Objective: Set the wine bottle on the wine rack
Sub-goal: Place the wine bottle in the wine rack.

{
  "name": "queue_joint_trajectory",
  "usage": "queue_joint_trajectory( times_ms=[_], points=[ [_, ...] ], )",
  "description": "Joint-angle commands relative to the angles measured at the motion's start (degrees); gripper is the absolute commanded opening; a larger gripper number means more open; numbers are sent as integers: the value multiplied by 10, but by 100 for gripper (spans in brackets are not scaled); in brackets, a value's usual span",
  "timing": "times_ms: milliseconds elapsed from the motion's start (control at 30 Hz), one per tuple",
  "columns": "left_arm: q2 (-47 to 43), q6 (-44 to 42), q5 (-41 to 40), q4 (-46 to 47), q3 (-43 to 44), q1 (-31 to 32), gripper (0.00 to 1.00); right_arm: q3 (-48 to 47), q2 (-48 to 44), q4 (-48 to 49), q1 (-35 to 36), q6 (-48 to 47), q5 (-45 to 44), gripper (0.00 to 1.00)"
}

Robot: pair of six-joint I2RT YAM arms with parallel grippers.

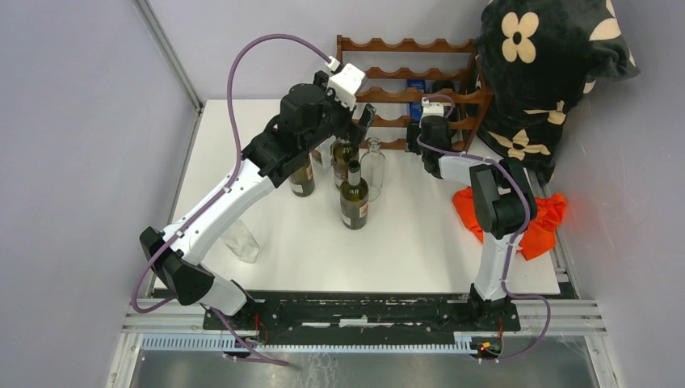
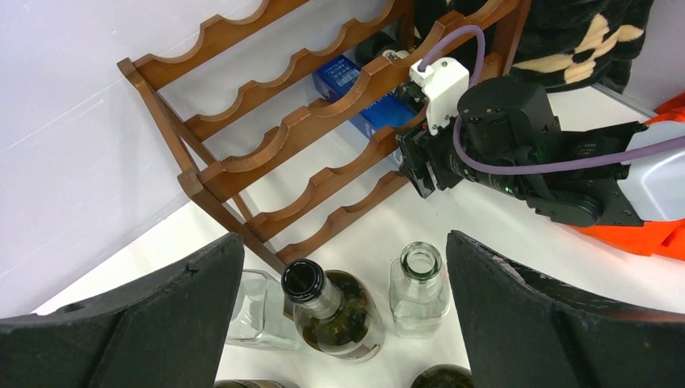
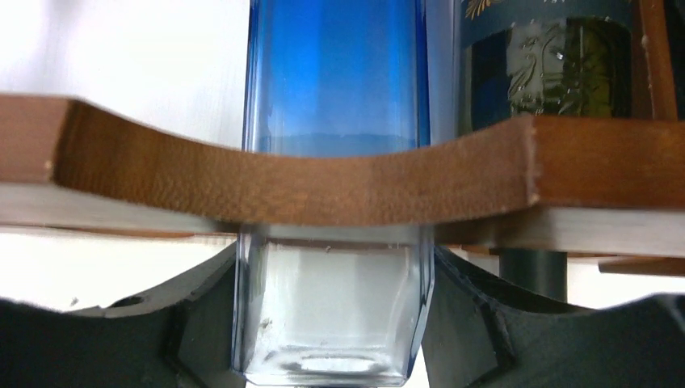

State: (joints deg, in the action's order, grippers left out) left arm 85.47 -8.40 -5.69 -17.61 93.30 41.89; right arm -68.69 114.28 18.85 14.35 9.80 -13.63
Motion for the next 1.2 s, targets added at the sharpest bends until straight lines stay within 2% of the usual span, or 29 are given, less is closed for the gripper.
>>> queue_joint_trajectory(
  times_ms=[0, 67, 233, 467, 767, 867, 933, 1167],
  points=[
    [2, -17, -3, 8, 31, 3, 100, -71, -7, 157, -2, -4, -30, 52],
    [1, -17, -3, 6, 31, 3, 100, -74, -2, 155, -3, -12, -28, 63],
    [-6, -12, -3, 3, 29, 3, 100, -63, -9, 150, -2, -23, -14, 75],
    [-19, 6, 3, 6, 20, 3, 100, -24, -58, 137, -2, -34, 15, 85],
    [-52, 48, 12, 45, -16, 4, 100, 68, -175, 75, -6, -88, 115, 87],
    [-53, 68, 20, 52, -19, 4, 100, 95, -218, 39, -12, -134, 185, 89],
    [-44, 81, 22, 43, -8, 3, 100, 111, -247, 7, -22, -168, 264, 89],
    [15, 183, 53, 3, 81, -22, 100, 136, -335, -121, -57, -261, 485, 94]
  ],
)
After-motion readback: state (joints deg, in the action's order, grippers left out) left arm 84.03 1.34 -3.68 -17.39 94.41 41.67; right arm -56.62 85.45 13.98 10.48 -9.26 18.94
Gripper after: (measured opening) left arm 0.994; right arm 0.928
